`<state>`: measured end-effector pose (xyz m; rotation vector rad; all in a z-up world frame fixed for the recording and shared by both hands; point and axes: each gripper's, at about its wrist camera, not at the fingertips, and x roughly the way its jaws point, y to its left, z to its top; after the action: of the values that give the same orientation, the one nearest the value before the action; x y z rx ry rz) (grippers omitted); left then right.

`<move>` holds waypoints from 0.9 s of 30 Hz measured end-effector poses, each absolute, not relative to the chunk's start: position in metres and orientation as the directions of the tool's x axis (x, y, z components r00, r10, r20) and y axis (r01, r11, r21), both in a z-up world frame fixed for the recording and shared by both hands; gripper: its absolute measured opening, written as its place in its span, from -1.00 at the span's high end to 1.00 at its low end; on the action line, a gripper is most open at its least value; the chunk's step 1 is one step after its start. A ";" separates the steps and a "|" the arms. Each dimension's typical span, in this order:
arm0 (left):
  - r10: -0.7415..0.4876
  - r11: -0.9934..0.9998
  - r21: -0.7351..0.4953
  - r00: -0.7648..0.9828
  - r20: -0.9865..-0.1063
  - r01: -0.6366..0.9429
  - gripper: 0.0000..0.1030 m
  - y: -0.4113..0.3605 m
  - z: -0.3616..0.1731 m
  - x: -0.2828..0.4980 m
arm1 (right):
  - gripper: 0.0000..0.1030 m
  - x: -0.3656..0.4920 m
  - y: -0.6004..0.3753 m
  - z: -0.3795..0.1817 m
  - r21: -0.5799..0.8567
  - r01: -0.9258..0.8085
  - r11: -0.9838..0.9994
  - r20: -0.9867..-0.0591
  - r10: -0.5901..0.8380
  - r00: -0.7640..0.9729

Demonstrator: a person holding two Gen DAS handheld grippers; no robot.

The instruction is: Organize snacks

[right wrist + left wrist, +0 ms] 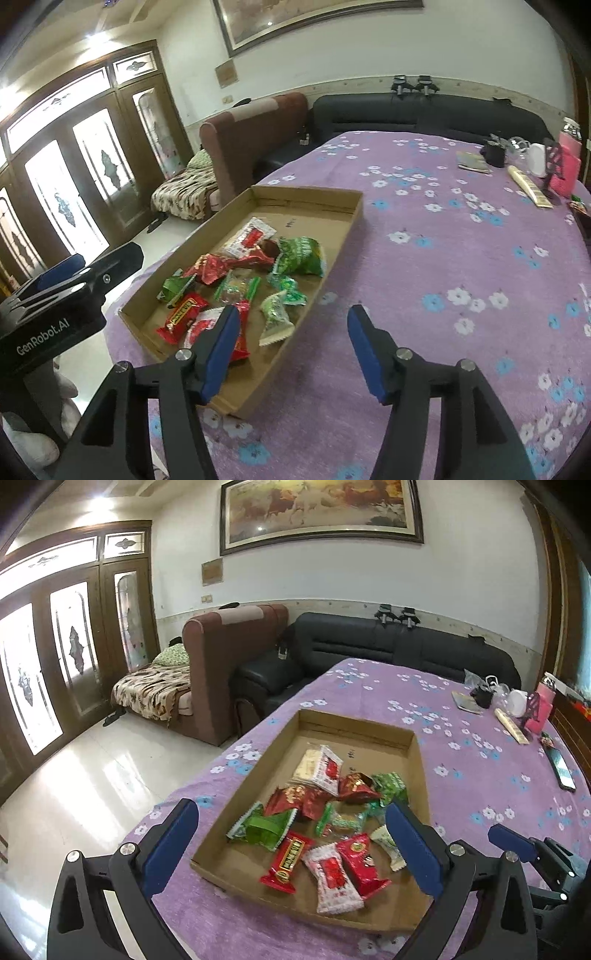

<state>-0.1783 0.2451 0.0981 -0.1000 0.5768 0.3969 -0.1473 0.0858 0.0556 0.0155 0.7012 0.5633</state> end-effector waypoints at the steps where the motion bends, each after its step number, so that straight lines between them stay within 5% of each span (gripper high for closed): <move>1: 0.334 0.921 0.019 0.764 -0.552 -0.389 -0.99 0.243 0.099 -0.178 | -0.26 -0.149 0.084 0.056 0.196 -0.482 0.854 -0.604 0.493 0.626; 18: 0.315 0.933 0.021 0.782 -0.538 -0.361 -0.99 0.226 0.106 -0.190 | -0.39 -0.164 0.078 0.060 0.168 -0.477 0.863 -0.597 0.474 0.647; 27: 0.360 0.919 0.014 0.827 -0.431 -0.393 -0.99 0.220 0.127 -0.217 | -0.40 -0.181 0.077 0.070 0.149 -0.486 0.861 -0.575 0.475 0.666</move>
<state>-0.2171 0.2197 0.1265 -0.0761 0.4428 0.4005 -0.1809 0.0770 0.0698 -0.0170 0.6440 0.5425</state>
